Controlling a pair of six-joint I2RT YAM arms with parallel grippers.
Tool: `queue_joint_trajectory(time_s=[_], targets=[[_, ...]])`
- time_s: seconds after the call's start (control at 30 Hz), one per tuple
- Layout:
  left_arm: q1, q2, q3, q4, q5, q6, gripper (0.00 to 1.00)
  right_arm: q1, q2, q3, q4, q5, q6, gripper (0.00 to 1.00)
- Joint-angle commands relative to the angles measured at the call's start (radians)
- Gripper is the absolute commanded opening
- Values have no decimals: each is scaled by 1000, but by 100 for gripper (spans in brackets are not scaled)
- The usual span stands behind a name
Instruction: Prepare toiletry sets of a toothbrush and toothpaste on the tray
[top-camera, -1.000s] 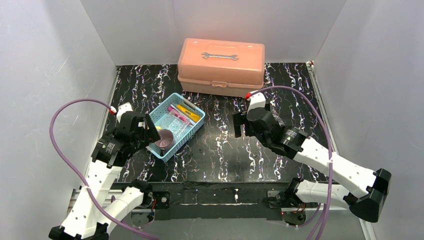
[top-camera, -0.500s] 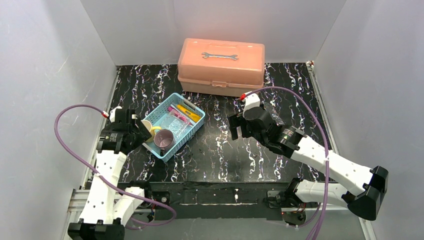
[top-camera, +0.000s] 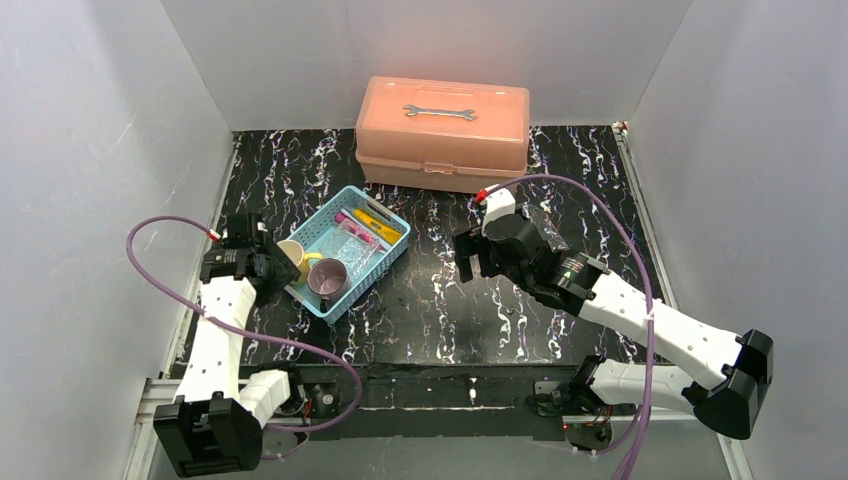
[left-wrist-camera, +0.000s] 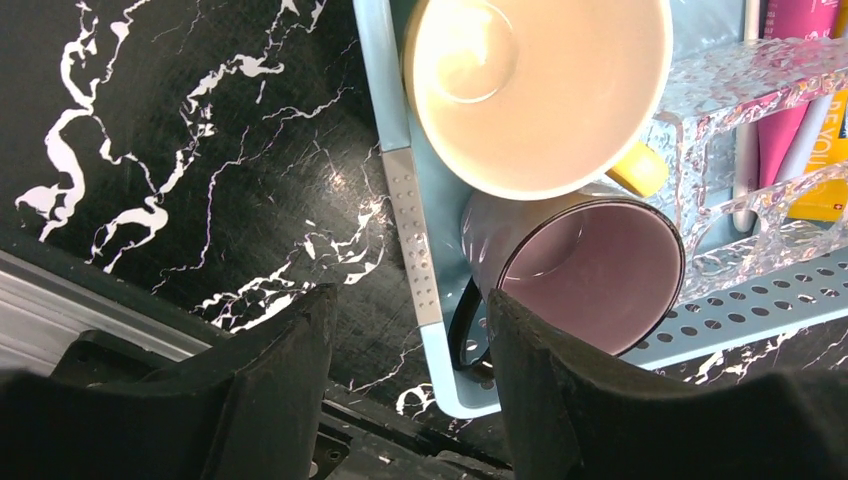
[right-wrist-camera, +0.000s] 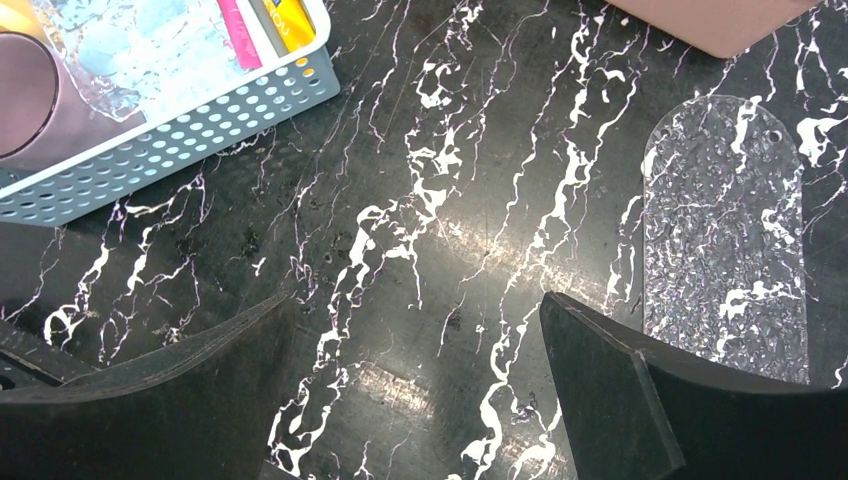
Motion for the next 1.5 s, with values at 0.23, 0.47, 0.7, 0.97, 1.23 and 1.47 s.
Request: queue_joint_trajectory(time_s=[0.23, 0.47, 0.7, 0.97, 1.23, 1.47], targets=[[18, 96, -27, 48, 39, 6, 50, 2, 2, -45, 61, -33, -9, 100], [18, 145, -29, 64, 40, 5, 47, 2, 5, -57, 58, -31, -10, 100], [18, 170, -39, 69, 44, -3, 44, 2, 12, -65, 64, -34, -11, 100], [19, 213, -54, 87, 63, -12, 41, 2, 18, -75, 65, -41, -6, 100], [19, 240, -56, 89, 78, -5, 31, 2, 10, -93, 68, -42, 8, 100], [19, 244, -60, 89, 88, 1, 22, 2, 5, -96, 57, -41, 13, 100]])
